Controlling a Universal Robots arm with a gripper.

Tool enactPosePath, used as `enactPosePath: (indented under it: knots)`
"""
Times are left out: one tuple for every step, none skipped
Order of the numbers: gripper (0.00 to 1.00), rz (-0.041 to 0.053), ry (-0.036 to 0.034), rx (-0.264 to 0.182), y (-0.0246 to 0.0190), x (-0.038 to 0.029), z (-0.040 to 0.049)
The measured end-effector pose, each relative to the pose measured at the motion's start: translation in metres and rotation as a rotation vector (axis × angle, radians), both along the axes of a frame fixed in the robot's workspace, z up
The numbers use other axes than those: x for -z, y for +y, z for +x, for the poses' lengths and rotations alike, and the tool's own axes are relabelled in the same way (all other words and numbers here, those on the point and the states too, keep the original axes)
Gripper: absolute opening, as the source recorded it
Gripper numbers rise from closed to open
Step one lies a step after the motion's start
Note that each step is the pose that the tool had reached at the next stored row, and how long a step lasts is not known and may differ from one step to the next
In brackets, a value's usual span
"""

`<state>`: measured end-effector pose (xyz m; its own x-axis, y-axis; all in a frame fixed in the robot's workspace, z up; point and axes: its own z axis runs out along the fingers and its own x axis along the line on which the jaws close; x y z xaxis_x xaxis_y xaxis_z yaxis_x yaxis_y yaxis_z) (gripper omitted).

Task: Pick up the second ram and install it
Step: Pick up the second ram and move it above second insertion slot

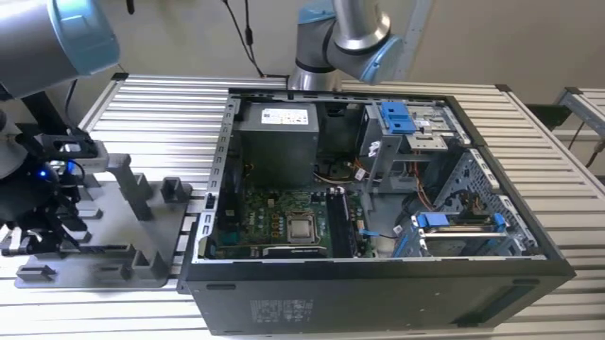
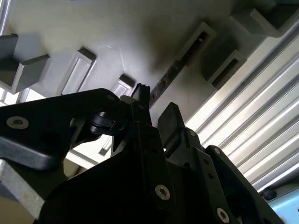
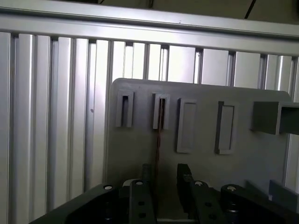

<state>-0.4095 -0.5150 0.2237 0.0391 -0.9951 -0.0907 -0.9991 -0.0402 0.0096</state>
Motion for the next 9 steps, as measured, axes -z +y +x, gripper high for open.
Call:
enactPosePath:
  knots:
    - [0.36,-0.0001,0.0000,0.000,0.0000,0.0018,0.0000]
    - [0.36,-0.0004,0.0000,0.000,0.0001,0.0037,-0.0001]
    - [0.36,-0.0007,0.0000,0.000,0.0001,0.0053,-0.0001]
    - [0.36,-0.0011,0.0000,0.000,0.0001,0.0068,-0.0002]
    - [0.36,-0.0014,0.0000,-0.001,0.0001,0.0082,-0.0003]
    - [0.36,-0.0016,0.0000,-0.001,0.0001,0.0095,-0.0005]
    - [0.36,-0.0016,-0.0001,-0.001,0.0001,0.0108,-0.0007]
    - [0.36,-0.0018,0.0001,-0.002,0.0001,0.0118,-0.0012]
    - [0.36,-0.0018,-0.0001,-0.002,0.0001,0.0130,-0.0018]
